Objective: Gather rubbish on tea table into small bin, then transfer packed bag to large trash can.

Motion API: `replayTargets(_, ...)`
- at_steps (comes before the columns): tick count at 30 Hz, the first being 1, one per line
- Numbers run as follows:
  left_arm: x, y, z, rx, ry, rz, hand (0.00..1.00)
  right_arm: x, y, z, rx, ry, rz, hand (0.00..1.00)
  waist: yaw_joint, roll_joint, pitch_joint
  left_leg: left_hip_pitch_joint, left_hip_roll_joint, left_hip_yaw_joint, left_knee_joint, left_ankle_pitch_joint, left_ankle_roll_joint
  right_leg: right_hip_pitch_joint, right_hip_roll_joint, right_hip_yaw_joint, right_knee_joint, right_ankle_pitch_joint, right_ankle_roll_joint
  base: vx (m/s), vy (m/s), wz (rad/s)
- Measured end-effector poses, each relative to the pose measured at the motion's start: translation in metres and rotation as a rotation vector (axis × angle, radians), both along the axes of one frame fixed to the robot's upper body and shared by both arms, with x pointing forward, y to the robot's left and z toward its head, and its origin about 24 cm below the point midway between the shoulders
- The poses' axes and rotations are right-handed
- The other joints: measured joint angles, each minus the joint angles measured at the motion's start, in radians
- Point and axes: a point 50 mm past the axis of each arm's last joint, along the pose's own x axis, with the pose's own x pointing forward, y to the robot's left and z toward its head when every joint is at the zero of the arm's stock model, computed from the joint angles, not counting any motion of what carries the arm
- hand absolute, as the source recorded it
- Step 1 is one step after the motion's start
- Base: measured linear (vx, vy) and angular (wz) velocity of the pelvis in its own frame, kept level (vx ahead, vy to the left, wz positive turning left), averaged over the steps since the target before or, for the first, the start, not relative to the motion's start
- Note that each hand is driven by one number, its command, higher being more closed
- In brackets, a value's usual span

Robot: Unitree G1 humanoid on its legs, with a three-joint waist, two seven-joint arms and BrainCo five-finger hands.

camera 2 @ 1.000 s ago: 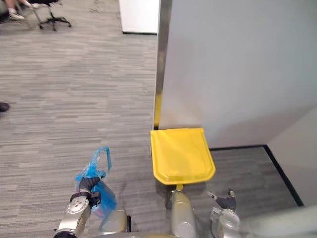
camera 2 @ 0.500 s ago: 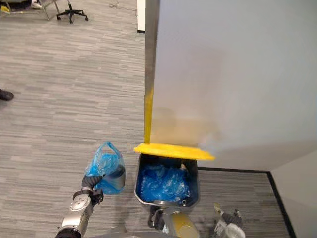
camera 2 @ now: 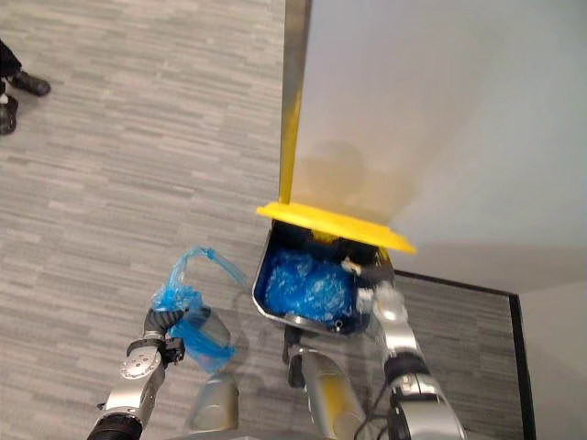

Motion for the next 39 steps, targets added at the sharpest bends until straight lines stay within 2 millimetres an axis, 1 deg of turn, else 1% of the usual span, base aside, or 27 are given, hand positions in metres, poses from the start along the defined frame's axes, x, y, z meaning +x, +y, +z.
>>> replayTargets(1,0.0,0.001,0.0,0.004,0.0,0.003,1.0,0.007,0.0,0.009,-0.008,-0.02,0.003,0.0,0.005,-0.002,0.007,-0.009,-0.007,-0.002,-0.004,0.0,0.0,-0.003,-0.002,0.005,-0.017,0.013,-0.006,-0.15,-0.031,0.03)
replayTargets(2,0.0,0.002,0.001,0.005,-0.001,0.011,1.0,0.013,-0.002,0.019,-0.022,-0.048,0.003,0.0,0.016,-0.002,0.015,-0.012,-0.011,0.0,-0.004,0.001,-0.002,-0.009,-0.002,0.013,-0.034,0.029,-0.007,-0.09,-0.03,-0.02)
replayTargets(3,-0.002,0.003,0.0,-0.005,-0.005,0.029,1.0,0.019,-0.003,0.03,-0.03,-0.078,0.006,0.0,0.019,-0.003,0.026,-0.015,-0.011,0.0,-0.003,0.002,-0.003,-0.009,0.0,0.013,-0.044,0.043,-0.011,-0.07,-0.033,-0.07)
replayTargets(7,0.002,-0.001,0.003,0.0,-0.023,0.005,1.0,0.03,-0.009,0.054,-0.086,-0.139,0.007,0.0,0.016,-0.009,0.046,-0.025,-0.004,-0.009,-0.025,0.001,-0.003,-0.009,0.008,0.007,-0.066,0.043,-0.011,-0.02,-0.043,-0.02)
replayTargets(10,0.002,-0.005,0.003,0.001,-0.029,-0.015,1.0,0.038,-0.015,0.077,-0.122,-0.196,-0.002,0.0,0.016,-0.007,0.057,-0.022,0.006,-0.014,-0.019,0.003,-0.006,-0.009,0.024,-0.001,-0.068,0.044,-0.012,0.02,-0.031,-0.15)
replayTargets(11,0.004,-0.007,0.004,0.001,-0.033,-0.021,1.0,0.041,-0.018,0.086,-0.142,-0.216,-0.004,0.0,0.013,-0.005,0.059,-0.022,0.011,-0.013,-0.019,0.006,-0.012,-0.009,0.027,-0.004,-0.068,0.044,-0.012,0.03,-0.011,-0.09)
replayTargets(12,0.007,-0.01,0.008,0.001,-0.058,-0.036,1.0,0.045,-0.024,0.102,-0.173,-0.253,-0.012,0.0,0.013,-0.006,0.068,-0.021,0.012,-0.015,-0.02,0.011,-0.019,-0.009,0.029,-0.006,-0.067,0.045,-0.013,0.0,0.0,0.0)
replayTargets(13,0.01,-0.013,0.012,0.001,-0.078,-0.049,1.0,0.048,-0.027,0.111,-0.183,-0.272,-0.016,0.0,0.014,-0.006,0.075,-0.022,0.012,-0.014,-0.021,0.012,-0.022,-0.009,0.029,-0.006,-0.068,0.047,-0.018,0.0,0.0,0.0)
replayTargets(15,0.013,-0.018,0.018,-0.011,-0.112,-0.069,1.0,0.049,-0.028,0.118,-0.187,-0.287,-0.022,0.0,0.015,-0.006,0.083,-0.021,0.011,-0.013,-0.02,0.013,-0.023,-0.009,0.028,-0.007,-0.068,0.052,-0.035,0.0,0.0,0.0)
replayTargets(17,0.015,-0.024,0.024,-0.018,-0.143,-0.093,1.0,0.05,-0.026,0.119,-0.216,-0.288,-0.005,0.0,0.015,-0.008,0.086,-0.022,0.011,-0.013,-0.02,0.014,-0.024,-0.009,0.028,-0.007,-0.067,0.053,-0.036,0.0,0.0,0.0)
replayTargets(19,0.018,-0.034,0.033,-0.039,-0.186,-0.134,1.0,0.051,-0.027,0.122,-0.217,-0.287,-0.007,0.0,0.013,-0.007,0.086,-0.021,0.008,-0.012,-0.02,0.015,-0.026,-0.009,0.024,-0.01,-0.064,0.054,-0.037,0.02,0.034,0.0)
replayTargets(20,0.018,-0.036,0.035,-0.042,-0.194,-0.139,1.0,0.051,-0.027,0.122,-0.217,-0.287,-0.006,0.0,0.013,-0.007,0.086,-0.021,0.007,-0.012,-0.02,0.015,-0.026,-0.009,0.023,-0.01,-0.064,0.053,-0.037,0.02,0.041,0.04)
replayTargets(21,0.022,-0.044,0.044,-0.057,-0.236,-0.175,1.0,0.051,-0.027,0.123,-0.245,-0.278,0.006,0.0,0.013,-0.007,0.086,-0.02,0.004,-0.013,-0.018,0.015,-0.026,-0.009,0.018,-0.012,-0.058,0.053,-0.039,0.01,0.027,0.03)
replayTargets(22,0.023,-0.048,0.048,-0.066,-0.255,-0.19,1.0,0.051,-0.027,0.123,-0.255,-0.274,0.013,0.0,0.013,-0.007,0.086,-0.018,0.002,-0.014,-0.017,0.015,-0.026,-0.009,0.016,-0.013,-0.053,0.051,-0.042,0.01,0.025,0.04)
replayTargets(24,0.028,-0.065,0.071,-0.091,-0.355,-0.274,1.0,0.052,-0.023,0.121,-0.289,-0.26,0.059,0.0,0.011,-0.007,0.086,-0.013,-0.003,-0.017,-0.013,0.015,-0.026,-0.002,0.011,-0.015,-0.046,0.049,-0.044,0.0,0.03,0.05)
replayTargets(25,0.029,-0.07,0.078,-0.105,-0.387,-0.295,1.0,0.052,-0.022,0.12,-0.293,-0.256,0.072,0.0,0.011,-0.006,0.086,-0.013,-0.004,-0.019,-0.011,0.015,-0.026,0.0,0.008,-0.017,-0.046,0.049,-0.044,-0.01,0.024,0.12)
replayTargets(27,0.035,-0.093,0.113,-0.129,-0.535,-0.41,1.0,0.052,-0.017,0.118,-0.312,-0.244,0.107,0.0,0.003,-0.003,0.088,-0.013,-0.008,-0.035,0.0,0.015,-0.026,0.011,-0.002,-0.034,-0.043,0.042,-0.051,-0.04,0.003,0.24)
replayTargets(28,0.036,-0.099,0.123,-0.13,-0.575,-0.445,1.0,0.052,-0.016,0.118,-0.312,-0.243,0.116,0.0,0.003,-0.003,0.088,-0.015,-0.009,-0.039,0.004,0.015,-0.026,0.012,-0.004,-0.038,-0.042,0.042,-0.051,-0.05,-0.011,0.25)
replayTargets(30,0.039,-0.123,0.159,-0.15,-0.728,-0.586,1.0,0.053,-0.014,0.117,-0.319,-0.237,0.143,0.0,0.004,-0.002,0.088,-0.026,-0.011,-0.048,0.023,0.015,-0.026,0.015,-0.005,-0.043,-0.041,0.042,-0.052,-0.05,-0.011,0.12)
replayTargets(31,0.041,-0.128,0.167,-0.151,-0.76,-0.613,1.0,0.053,-0.013,0.117,-0.321,-0.235,0.149,0.0,0.003,-0.001,0.089,-0.025,-0.011,-0.049,0.025,0.015,-0.026,0.016,-0.006,-0.043,-0.041,0.042,-0.052,-0.05,-0.013,0.06)
replayTargets(32,0.044,-0.137,0.179,-0.151,-0.809,-0.662,1.0,0.053,-0.011,0.117,-0.326,-0.233,0.159,0.0,-0.002,0.002,0.089,-0.026,-0.01,-0.052,0.03,0.014,-0.026,0.019,-0.007,-0.044,-0.041,0.042,-0.052,-0.04,-0.017,0.07)
replayTargets(34,0.049,-0.151,0.197,-0.147,-0.871,-0.726,1.0,0.053,-0.009,0.117,-0.326,-0.234,0.169,0.0,-0.013,0.011,0.087,-0.028,-0.011,-0.056,0.037,0.014,-0.026,0.021,-0.01,-0.047,-0.041,0.042,-0.052,-0.04,-0.013,0.04)
replayTargets(36,0.051,-0.167,0.216,-0.138,-0.942,-0.802,1.0,0.055,-0.007,0.122,-0.319,-0.247,0.172,0.0,-0.021,0.026,0.088,-0.034,-0.011,-0.054,0.05,0.013,-0.025,0.019,-0.009,-0.047,-0.041,0.043,-0.051,-0.01,-0.004,-0.03)
replayTargets(37,0.052,-0.174,0.228,-0.128,-0.985,-0.835,1.0,0.057,-0.003,0.129,-0.329,-0.263,0.183,0.0,-0.03,0.035,0.089,-0.042,-0.011,-0.05,0.057,0.013,-0.025,0.014,-0.009,-0.045,-0.041,0.047,-0.048,-0.02,-0.005,-0.08)
replayTargets(39,0.054,-0.175,0.235,-0.121,-1.008,-0.84,1.0,0.059,0.004,0.135,-0.348,-0.276,0.212,0.0,-0.041,0.038,0.091,-0.046,-0.01,-0.04,0.065,0.012,-0.024,0.007,-0.006,-0.037,-0.04,0.05,-0.048,-0.03,-0.006,-0.17)
